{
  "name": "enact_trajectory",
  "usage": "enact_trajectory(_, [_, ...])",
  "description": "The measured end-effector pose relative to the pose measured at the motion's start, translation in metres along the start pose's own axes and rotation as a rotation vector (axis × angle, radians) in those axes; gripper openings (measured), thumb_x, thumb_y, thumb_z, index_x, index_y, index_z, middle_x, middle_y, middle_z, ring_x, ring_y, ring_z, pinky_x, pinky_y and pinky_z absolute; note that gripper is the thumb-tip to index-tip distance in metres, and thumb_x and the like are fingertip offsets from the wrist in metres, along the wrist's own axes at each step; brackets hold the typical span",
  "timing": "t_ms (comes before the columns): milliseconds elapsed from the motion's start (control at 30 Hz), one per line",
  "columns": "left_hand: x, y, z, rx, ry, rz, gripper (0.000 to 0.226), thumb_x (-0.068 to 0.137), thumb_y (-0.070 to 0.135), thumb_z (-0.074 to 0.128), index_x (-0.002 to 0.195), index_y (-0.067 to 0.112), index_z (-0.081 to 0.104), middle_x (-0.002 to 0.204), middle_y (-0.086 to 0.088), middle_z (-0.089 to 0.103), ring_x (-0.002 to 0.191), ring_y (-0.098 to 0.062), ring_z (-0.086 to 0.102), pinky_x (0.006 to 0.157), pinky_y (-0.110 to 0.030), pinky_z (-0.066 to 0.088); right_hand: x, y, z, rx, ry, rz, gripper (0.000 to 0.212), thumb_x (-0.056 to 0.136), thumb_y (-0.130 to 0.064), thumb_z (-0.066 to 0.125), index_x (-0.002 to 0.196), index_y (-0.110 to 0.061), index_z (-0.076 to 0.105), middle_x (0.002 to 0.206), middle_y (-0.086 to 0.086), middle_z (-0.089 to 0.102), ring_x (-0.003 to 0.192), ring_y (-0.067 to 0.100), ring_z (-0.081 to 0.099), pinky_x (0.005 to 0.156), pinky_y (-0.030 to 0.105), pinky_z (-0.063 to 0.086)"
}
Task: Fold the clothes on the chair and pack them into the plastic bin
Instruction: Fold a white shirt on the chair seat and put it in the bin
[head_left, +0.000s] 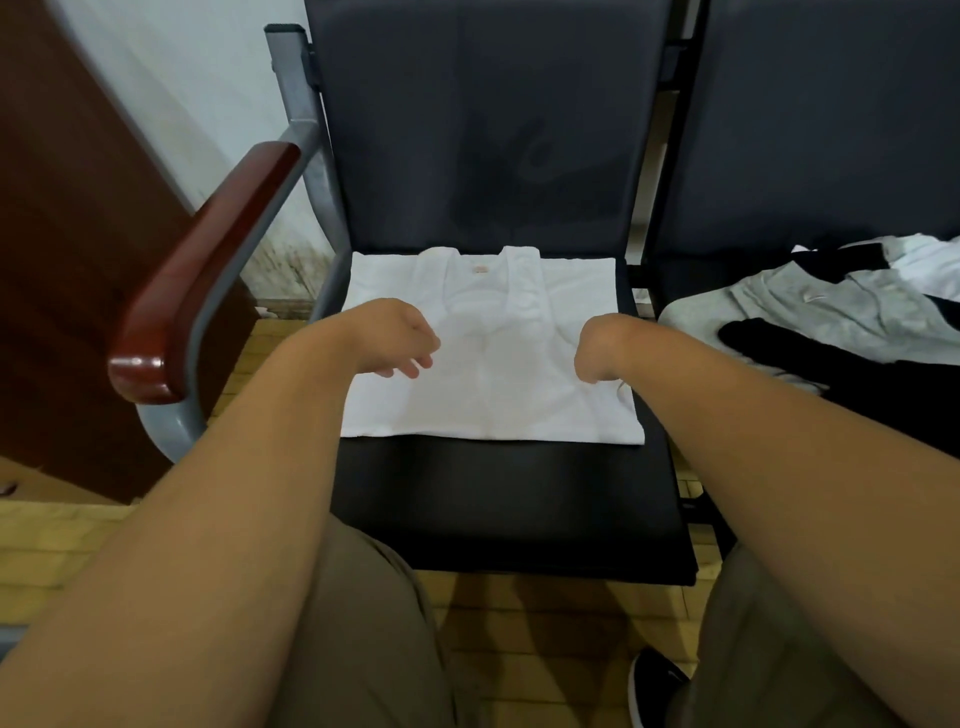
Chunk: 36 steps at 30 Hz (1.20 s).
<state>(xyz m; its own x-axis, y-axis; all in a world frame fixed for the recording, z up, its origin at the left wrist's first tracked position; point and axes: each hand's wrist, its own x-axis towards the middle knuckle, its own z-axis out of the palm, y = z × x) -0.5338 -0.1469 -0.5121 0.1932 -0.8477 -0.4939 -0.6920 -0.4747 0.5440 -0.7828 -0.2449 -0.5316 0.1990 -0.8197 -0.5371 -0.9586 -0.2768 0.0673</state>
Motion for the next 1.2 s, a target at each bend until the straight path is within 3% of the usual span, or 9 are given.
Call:
enact_trajectory(67, [0.001, -0.014, -0.008, 0.087, 0.068, -0.059, 0.024, 0.102, 0.031, 0.065, 0.123, 0.018, 0.07, 0.12, 0.001, 0.074, 0.106, -0.018, 0.072, 0.1, -0.042, 0.058, 0.004, -0.002, 0.003, -0.018, 0.047, 0.022, 0.006, 0.095, -0.006, 0.054, 0.101, -0.007, 0.051, 0.093, 0.007, 0.053, 0.082, 0.023, 0.056, 0.076, 0.034, 0.046])
enact_trajectory(167, [-0.003, -0.031, -0.015, 0.3, 0.106, -0.142, 0.049, 0.1, 0.033, 0.072, 0.145, 0.017, 0.059, 0.145, -0.005, 0.059, 0.13, -0.03, 0.058, 0.113, -0.046, 0.048, 0.006, -0.011, 0.007, 0.021, 0.141, 0.043, 0.029, 0.091, -0.01, 0.056, 0.114, -0.016, 0.039, 0.122, 0.012, 0.046, 0.119, 0.036, 0.05, 0.082, 0.041, 0.042])
enact_trajectory(267, [-0.006, -0.044, -0.018, 0.391, 0.087, -0.196, 0.056, 0.097, 0.032, 0.076, 0.147, 0.014, 0.057, 0.146, -0.008, 0.056, 0.133, -0.032, 0.054, 0.113, -0.044, 0.046, 0.013, -0.027, 0.01, 0.096, 0.165, -0.061, 0.009, 0.089, -0.011, 0.056, 0.092, -0.009, 0.047, 0.113, 0.011, 0.049, 0.097, 0.032, 0.05, 0.071, 0.035, 0.044])
enact_trajectory(367, [-0.004, -0.055, -0.019, 0.463, 0.056, -0.22, 0.047, 0.096, 0.031, 0.077, 0.137, 0.012, 0.065, 0.136, -0.006, 0.061, 0.127, -0.029, 0.055, 0.108, -0.04, 0.045, 0.016, -0.044, 0.016, 0.165, 0.155, -0.21, 0.013, 0.091, -0.014, 0.056, 0.078, -0.013, 0.053, 0.093, 0.009, 0.059, 0.075, 0.025, 0.054, 0.055, 0.029, 0.036])
enact_trajectory(667, [-0.002, -0.062, -0.024, 0.321, 0.039, -0.212, 0.04, 0.096, 0.033, 0.072, 0.131, 0.017, 0.062, 0.13, -0.007, 0.059, 0.116, -0.028, 0.059, 0.106, -0.047, 0.053, 0.012, -0.069, 0.035, 0.158, 0.095, -0.36, 0.029, 0.096, -0.022, 0.055, 0.117, -0.009, 0.07, 0.116, 0.008, 0.069, 0.107, 0.029, 0.067, 0.079, 0.035, 0.055])
enact_trajectory(833, [-0.002, -0.066, -0.026, 0.197, 0.086, -0.271, 0.044, 0.092, 0.016, 0.08, 0.126, 0.016, 0.053, 0.119, -0.01, 0.061, 0.107, -0.033, 0.065, 0.093, -0.047, 0.062, 0.016, -0.069, 0.037, 0.143, 0.109, -0.357, 0.023, 0.097, -0.022, 0.054, 0.109, -0.012, 0.07, 0.111, 0.005, 0.068, 0.101, 0.026, 0.066, 0.079, 0.034, 0.054])
enact_trajectory(1000, [-0.001, -0.078, -0.029, 0.034, 0.135, -0.413, 0.048, 0.096, 0.005, 0.074, 0.14, 0.004, 0.054, 0.127, -0.018, 0.064, 0.112, -0.034, 0.066, 0.097, -0.05, 0.061, 0.016, -0.075, 0.038, 0.163, 0.145, -0.341, 0.022, 0.096, -0.022, 0.054, 0.105, -0.012, 0.071, 0.107, 0.004, 0.068, 0.097, 0.026, 0.067, 0.077, 0.034, 0.055])
enact_trajectory(1100, [-0.001, -0.085, -0.029, -0.041, 0.081, -0.468, 0.064, 0.095, 0.007, 0.076, 0.15, 0.005, 0.045, 0.137, -0.018, 0.062, 0.12, -0.032, 0.064, 0.104, -0.051, 0.056, 0.015, -0.082, 0.039, 0.191, 0.19, -0.349, 0.02, 0.096, -0.023, 0.053, 0.101, -0.012, 0.07, 0.104, 0.003, 0.068, 0.093, 0.026, 0.067, 0.076, 0.036, 0.056])
enact_trajectory(1200, [-0.001, -0.092, -0.031, -0.076, 0.016, -0.499, 0.08, 0.084, 0.02, 0.09, 0.15, 0.009, 0.046, 0.12, -0.013, 0.066, 0.115, -0.03, 0.066, 0.103, -0.05, 0.056, 0.013, -0.093, 0.04, 0.225, 0.222, -0.368, 0.024, 0.096, -0.023, 0.054, 0.103, -0.009, 0.072, 0.106, 0.006, 0.071, 0.095, 0.028, 0.069, 0.08, 0.041, 0.06])
